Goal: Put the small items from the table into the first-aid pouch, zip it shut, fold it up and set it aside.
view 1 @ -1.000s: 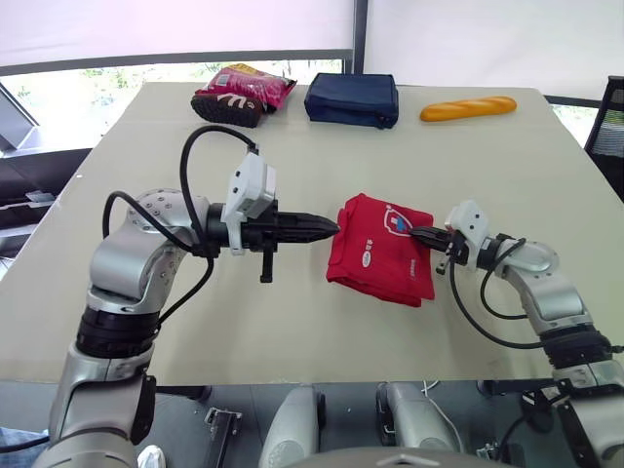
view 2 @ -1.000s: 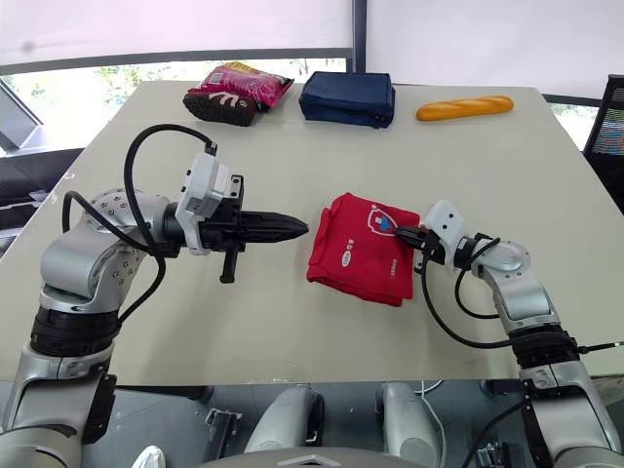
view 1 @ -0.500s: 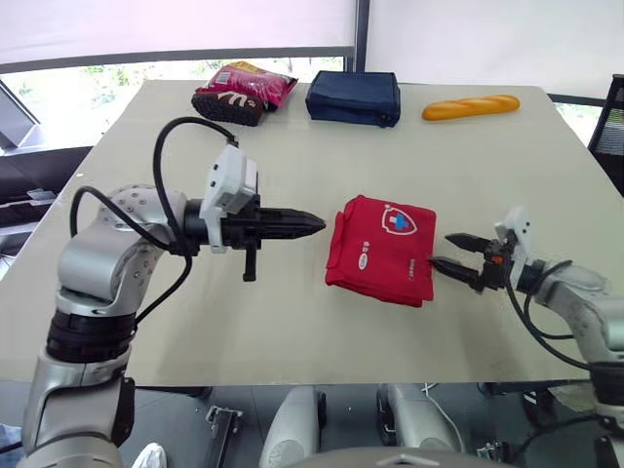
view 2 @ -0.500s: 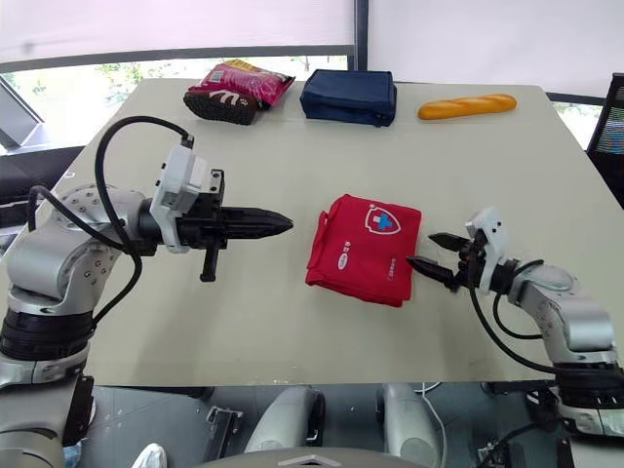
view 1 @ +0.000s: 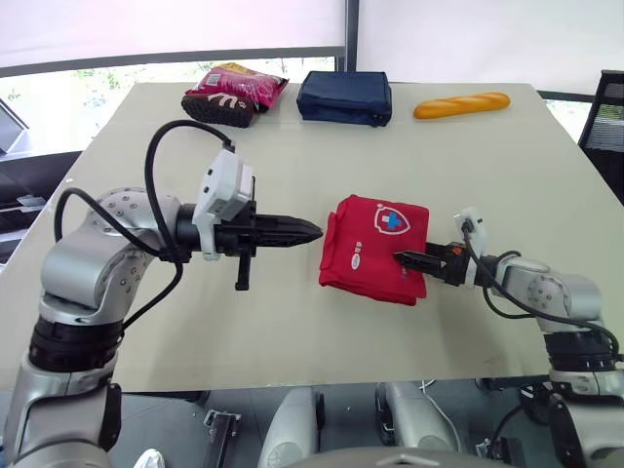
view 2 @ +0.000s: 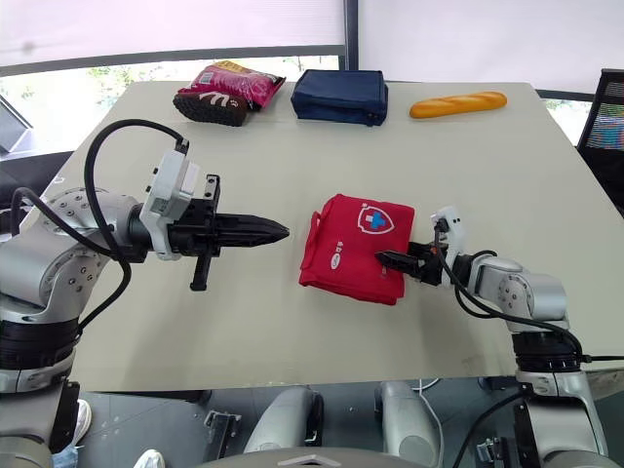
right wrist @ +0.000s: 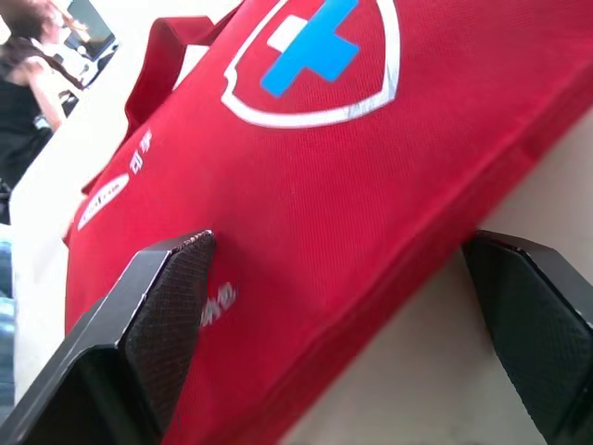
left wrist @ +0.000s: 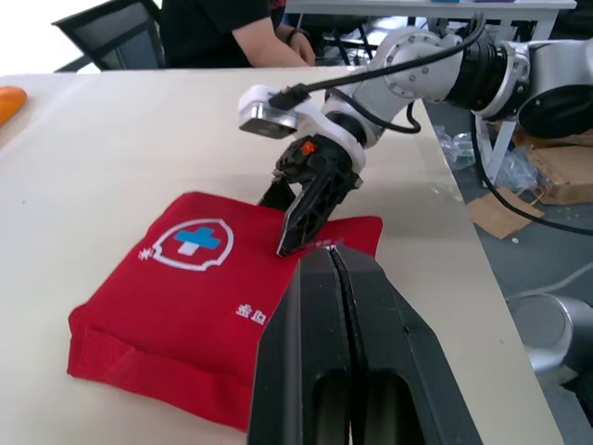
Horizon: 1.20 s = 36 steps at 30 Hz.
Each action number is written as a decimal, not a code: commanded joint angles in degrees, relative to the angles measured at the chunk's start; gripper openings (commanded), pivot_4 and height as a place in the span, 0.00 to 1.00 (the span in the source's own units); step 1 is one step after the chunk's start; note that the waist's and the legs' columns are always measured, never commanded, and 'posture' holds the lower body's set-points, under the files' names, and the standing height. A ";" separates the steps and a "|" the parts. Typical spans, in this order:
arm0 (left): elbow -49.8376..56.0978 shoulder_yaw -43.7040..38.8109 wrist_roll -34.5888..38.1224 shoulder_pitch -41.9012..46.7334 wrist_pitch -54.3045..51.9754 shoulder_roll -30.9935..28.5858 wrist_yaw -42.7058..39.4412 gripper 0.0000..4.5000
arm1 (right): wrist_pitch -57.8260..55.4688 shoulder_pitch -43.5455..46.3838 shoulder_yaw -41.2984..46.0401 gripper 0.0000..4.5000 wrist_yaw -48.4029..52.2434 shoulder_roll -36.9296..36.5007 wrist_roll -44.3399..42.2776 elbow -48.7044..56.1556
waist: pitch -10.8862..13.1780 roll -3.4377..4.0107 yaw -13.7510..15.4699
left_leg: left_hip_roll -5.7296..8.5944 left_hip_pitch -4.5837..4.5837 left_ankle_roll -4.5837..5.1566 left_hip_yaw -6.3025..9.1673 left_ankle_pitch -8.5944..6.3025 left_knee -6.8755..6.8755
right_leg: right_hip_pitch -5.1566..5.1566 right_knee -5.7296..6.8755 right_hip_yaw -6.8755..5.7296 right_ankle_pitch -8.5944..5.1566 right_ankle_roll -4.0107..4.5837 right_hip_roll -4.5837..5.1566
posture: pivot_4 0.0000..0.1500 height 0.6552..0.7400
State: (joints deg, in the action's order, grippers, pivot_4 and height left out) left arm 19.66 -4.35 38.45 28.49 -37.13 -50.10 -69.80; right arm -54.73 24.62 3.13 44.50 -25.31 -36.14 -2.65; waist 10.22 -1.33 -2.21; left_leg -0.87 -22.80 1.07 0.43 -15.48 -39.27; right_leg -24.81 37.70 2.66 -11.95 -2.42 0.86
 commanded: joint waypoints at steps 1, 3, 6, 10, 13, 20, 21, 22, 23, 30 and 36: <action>2.23 -2.74 0.88 -1.33 -0.41 -2.48 0.31 0.28 | 0.09 0.93 -0.83 0.61 0.37 0.71 0.05 -0.77 | 0.00 0.00 -0.18 | 0.00 0.00 0.00 -0.01 0.00 0.01 | 0.00 0.00 0.01 0.00 0.00 0.01 | 1.00 0.69; 2.54 -3.27 0.72 -2.36 -0.02 -3.49 0.28 0.49 | 0.34 1.53 -0.04 0.40 -0.15 1.36 -0.19 -1.31 | 0.01 0.01 -0.26 | -0.08 0.02 0.00 -0.04 0.00 0.01 | -0.01 0.00 0.03 0.00 -0.01 0.01 | 1.00 0.69; 3.18 -5.06 1.93 -3.56 -0.60 -4.57 0.47 0.77 | 1.54 3.46 2.57 0.16 -1.80 2.68 -0.71 -3.64 | 0.01 0.00 -0.27 | -0.12 0.07 0.00 -0.08 0.00 -0.01 | -0.01 0.04 0.02 0.01 -0.03 -0.03 | 1.00 0.69; 3.91 -6.50 3.03 -3.91 -0.98 -4.76 1.51 0.99 | 4.89 7.28 8.52 0.00 -6.15 4.40 -1.58 -8.24 | 0.02 0.02 -0.17 | -0.14 0.10 0.00 -0.05 0.01 -0.01 | -0.01 0.11 0.01 0.01 -0.02 -0.05 | 1.00 0.69; 4.11 -7.26 3.95 -2.44 -1.47 -3.98 3.53 0.99 | 11.94 12.31 18.01 0.00 -16.36 5.71 -1.99 -15.33 | 0.07 0.09 0.19 | -0.10 0.05 -0.01 -0.04 0.01 -0.04 | -0.01 0.11 0.01 0.01 -0.02 0.00 | 1.00 0.69; 4.35 -5.49 4.50 0.96 -1.44 -2.03 6.99 0.99 | 31.96 17.87 29.90 0.00 -35.56 7.71 2.01 -29.60 | 0.17 0.12 0.07 | 0.23 -0.20 0.00 -0.02 -0.01 0.15 | -0.13 -0.08 0.05 0.14 0.20 0.15 | 1.00 0.69; 4.19 -5.32 4.55 1.40 -1.40 -1.87 7.09 0.99 | 34.11 18.61 31.02 0.00 -37.61 8.18 2.07 -31.45 | 0.17 0.12 -0.05 | 0.23 -0.20 0.00 -0.02 -0.02 0.20 | -0.14 -0.11 0.05 0.13 0.20 0.15 | 1.00 0.69; 4.06 -5.15 4.57 1.80 -1.37 -1.73 7.13 0.99 | 36.17 19.57 32.48 0.00 -39.81 8.76 1.69 -33.28 | 0.17 0.13 -0.33 | 0.23 -0.24 0.00 -0.03 -0.02 0.23 | -0.19 -0.12 0.06 0.13 0.20 0.15 | 1.00 0.69; 3.98 -5.06 4.57 1.99 -1.35 -1.69 7.09 0.99 | 37.34 20.24 33.29 0.00 -41.11 9.14 1.36 -34.44 | 0.18 0.14 -0.48 | 0.23 -0.26 0.00 -0.13 -0.02 0.27 | -0.28 -0.09 0.17 0.14 0.21 0.14 | 1.00 0.69; 3.57 -5.42 3.48 0.81 -0.76 -2.36 7.40 1.00 | 33.73 17.35 29.89 0.36 -42.19 9.61 2.43 -31.07 | 0.19 0.17 -0.82 | 0.25 -0.20 0.01 -0.26 -0.01 0.26 | -0.35 0.08 0.36 0.14 0.18 0.11 | 1.00 0.69; 3.12 -10.72 -0.92 -8.39 0.78 -4.85 10.73 1.00 | 22.82 -2.14 22.94 0.99 -34.83 6.44 0.03 -3.28 | 0.18 0.20 -0.41 | 0.15 -0.21 0.01 -0.12 -0.01 0.31 | -0.40 0.07 0.35 0.10 0.17 0.09 | 1.00 0.69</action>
State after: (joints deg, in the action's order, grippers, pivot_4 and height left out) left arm 21.82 -11.65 39.50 22.14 -38.15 -53.96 -61.15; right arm -28.76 27.24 27.90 6.35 -16.89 -35.07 -15.39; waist 10.40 -1.13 -2.62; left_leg -0.72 -23.01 1.09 0.31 -15.49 -38.96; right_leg -25.20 37.76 3.01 -11.87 -2.27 0.95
